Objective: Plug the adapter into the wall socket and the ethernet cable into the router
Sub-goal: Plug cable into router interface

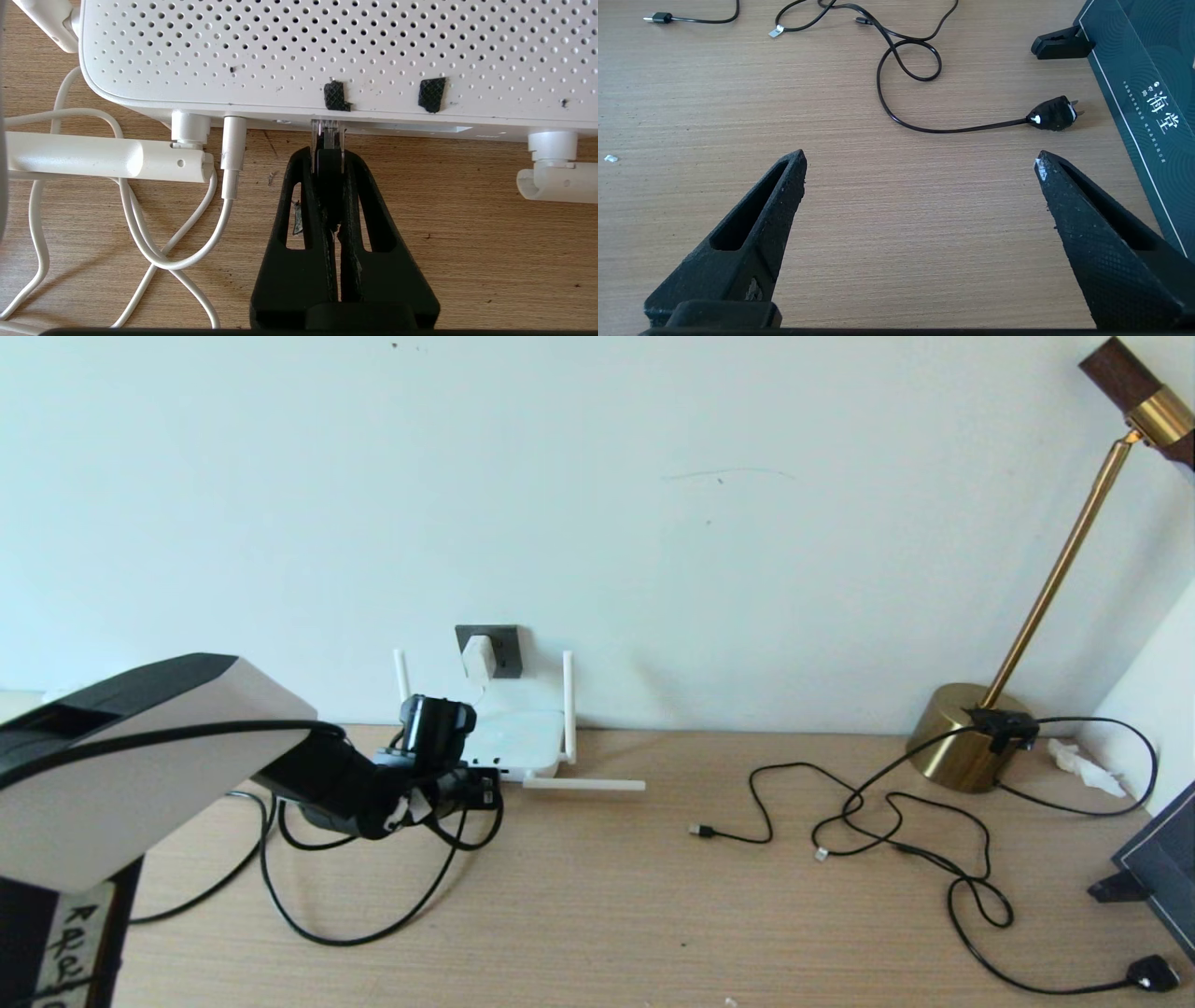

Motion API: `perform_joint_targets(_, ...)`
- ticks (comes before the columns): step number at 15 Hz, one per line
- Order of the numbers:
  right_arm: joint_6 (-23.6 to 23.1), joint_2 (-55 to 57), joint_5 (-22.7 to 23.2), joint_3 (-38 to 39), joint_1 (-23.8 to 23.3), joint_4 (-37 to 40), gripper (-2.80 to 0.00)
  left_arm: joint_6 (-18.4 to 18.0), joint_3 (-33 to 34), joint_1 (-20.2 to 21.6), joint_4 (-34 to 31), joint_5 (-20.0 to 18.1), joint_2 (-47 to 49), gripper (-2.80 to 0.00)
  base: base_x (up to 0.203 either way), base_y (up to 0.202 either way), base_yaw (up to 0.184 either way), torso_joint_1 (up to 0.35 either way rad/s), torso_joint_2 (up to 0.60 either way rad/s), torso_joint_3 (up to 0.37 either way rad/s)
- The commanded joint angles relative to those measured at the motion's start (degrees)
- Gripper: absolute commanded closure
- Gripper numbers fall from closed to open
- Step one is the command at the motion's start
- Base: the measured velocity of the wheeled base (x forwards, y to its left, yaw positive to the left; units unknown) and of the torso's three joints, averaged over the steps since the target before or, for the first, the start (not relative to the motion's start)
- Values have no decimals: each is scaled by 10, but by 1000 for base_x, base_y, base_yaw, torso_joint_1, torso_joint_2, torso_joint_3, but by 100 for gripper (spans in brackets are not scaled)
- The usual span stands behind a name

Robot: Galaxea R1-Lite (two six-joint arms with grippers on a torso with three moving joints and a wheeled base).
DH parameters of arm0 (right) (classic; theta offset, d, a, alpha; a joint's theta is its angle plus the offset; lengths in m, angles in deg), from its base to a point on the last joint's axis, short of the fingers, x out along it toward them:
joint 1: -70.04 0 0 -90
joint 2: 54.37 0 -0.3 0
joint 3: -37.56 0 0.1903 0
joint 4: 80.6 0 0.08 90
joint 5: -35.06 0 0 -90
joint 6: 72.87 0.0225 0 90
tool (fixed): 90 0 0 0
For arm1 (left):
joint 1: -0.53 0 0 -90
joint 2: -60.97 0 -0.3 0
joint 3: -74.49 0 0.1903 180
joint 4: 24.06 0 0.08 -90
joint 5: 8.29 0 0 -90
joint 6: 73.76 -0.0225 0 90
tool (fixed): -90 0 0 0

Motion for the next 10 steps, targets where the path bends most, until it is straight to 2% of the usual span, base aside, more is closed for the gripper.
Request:
perform_joint_targets(1,1,1,-1,0,0,0,-280,1,-5,0,2,1,1,0,0,0,0,0,0,0)
perform_joint_targets(10,2,1,-1,1,0,-2,-280,0,-21,2,-1,1,4,0,0,0,0,0,0,0)
